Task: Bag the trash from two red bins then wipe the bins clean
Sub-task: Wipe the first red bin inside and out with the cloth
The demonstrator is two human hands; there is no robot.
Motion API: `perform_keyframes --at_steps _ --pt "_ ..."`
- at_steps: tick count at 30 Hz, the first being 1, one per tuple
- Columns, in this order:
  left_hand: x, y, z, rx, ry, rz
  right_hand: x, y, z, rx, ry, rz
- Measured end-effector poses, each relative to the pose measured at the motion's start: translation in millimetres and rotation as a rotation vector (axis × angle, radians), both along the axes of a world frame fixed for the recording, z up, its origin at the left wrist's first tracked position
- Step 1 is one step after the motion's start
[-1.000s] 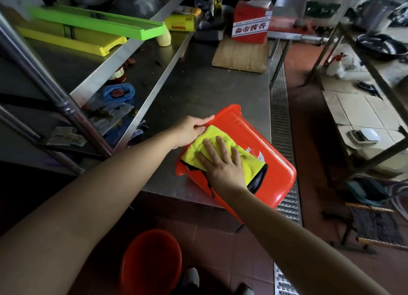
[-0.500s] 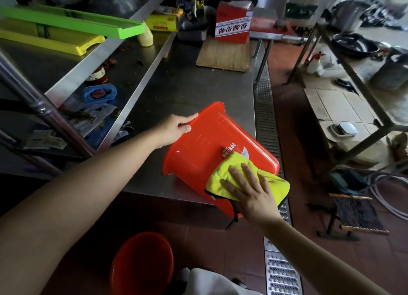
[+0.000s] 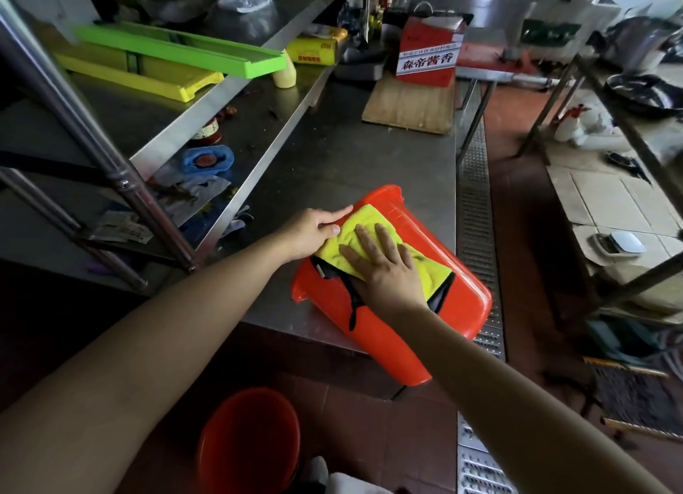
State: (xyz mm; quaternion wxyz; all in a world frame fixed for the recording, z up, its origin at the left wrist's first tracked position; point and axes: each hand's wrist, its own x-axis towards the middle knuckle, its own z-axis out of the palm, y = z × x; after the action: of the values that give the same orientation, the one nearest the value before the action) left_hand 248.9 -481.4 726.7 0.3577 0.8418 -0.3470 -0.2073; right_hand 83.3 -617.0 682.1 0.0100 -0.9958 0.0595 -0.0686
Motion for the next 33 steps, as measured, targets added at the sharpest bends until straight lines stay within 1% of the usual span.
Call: perform_keyframes --at_steps 2,7,11,13,16,23,26,29,33 --pt "0.5 4.2 -2.3 0.012 -0.043 0.0 -25.8 -11.0 -8.0 -0.012 -0.038 0.033" --pt "-1.7 5.7 -5.5 0.023 -0.005 0.015 -106.9 -47.1 -38.9 -0.064 -0.106 0.065" --pt "-5.5 5.9 -5.1 0.042 0.001 0.026 -138.7 -55.9 -49.7 -0.072 -0.103 0.065" --pt "-8.4 8.4 -5.9 0.04 0.015 0.031 -140.2 -54.6 -48.9 -0.075 -0.095 0.067" --pt "-10.4 12.9 -8.7 0.022 0.021 0.032 -121.5 -43.6 -40.2 -0.066 -0.087 0.058" --pt "-12.0 17.3 -10.5 -0.017 -0.017 0.03 -20.7 -8.1 0.6 0.049 -0.028 0.007" --pt "-14.4 20.3 -9.9 -0.018 -0.084 0.025 5.8 -3.9 8.7 0.055 -0.006 0.009" --pt "-14.0 25.0 -14.0 -0.005 -0.106 0.033 -9.3 -10.8 4.9 0.027 -0.023 0.049" --pt "-15.4 31.8 -18.2 -0.02 -0.102 0.042 -74.3 -38.4 -17.9 0.005 -0.091 0.073"
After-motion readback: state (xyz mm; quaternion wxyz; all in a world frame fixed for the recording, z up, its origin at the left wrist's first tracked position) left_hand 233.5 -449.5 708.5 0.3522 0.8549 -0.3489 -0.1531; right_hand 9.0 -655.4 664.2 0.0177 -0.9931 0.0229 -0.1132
